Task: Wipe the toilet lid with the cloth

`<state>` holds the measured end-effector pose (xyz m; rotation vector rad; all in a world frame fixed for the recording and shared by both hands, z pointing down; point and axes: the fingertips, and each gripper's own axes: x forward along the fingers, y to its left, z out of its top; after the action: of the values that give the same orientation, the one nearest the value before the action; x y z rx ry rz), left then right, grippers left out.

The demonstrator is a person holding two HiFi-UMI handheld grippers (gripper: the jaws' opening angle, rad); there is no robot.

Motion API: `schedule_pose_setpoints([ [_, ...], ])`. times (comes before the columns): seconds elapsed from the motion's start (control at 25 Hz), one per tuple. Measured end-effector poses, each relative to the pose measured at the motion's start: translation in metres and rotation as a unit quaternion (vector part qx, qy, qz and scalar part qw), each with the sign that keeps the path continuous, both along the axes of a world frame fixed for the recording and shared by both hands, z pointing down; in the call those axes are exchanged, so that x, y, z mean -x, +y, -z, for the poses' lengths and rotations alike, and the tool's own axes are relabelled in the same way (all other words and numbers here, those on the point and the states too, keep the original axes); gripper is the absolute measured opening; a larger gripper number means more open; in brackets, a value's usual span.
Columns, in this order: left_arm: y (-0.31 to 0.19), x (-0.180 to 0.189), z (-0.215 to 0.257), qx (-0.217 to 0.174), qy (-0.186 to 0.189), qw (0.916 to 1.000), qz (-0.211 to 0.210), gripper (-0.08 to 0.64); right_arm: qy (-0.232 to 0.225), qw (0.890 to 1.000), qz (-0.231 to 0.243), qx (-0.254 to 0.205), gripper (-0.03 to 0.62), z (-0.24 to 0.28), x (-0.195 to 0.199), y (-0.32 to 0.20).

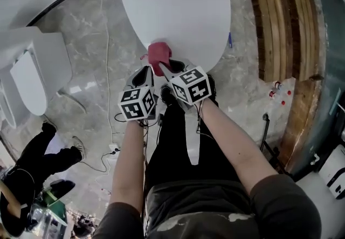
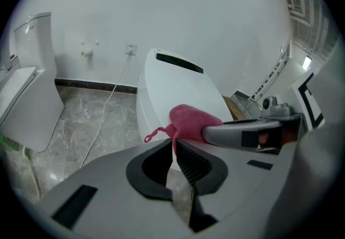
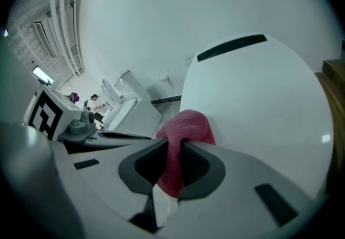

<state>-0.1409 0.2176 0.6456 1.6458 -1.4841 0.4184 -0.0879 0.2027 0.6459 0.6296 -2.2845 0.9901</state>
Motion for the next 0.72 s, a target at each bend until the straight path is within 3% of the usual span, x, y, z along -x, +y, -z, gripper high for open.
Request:
schedule_pose_setpoints([
  [0.12,-0.002,0.014,-0.004,-0.001,0.003,1.0,-0.001,0.028,0.009,1.0,-0.015,0.015,0.049,-0.012,0.005,0.006],
  [0.28,-0.005,0.011,-0.01,0.0,0.009,1.0,-0.002,0.028,0.028,0.999,-0.031,0.029,0.049,-0.025,-0.021,0.013],
  [0.72,-0.018,-0.074,-0.012,0.01,0.022,0.9993,-0.03,0.028,0.072,0.993,-0.086,0.041,0.049,-0.041,-0.15,-0.016],
])
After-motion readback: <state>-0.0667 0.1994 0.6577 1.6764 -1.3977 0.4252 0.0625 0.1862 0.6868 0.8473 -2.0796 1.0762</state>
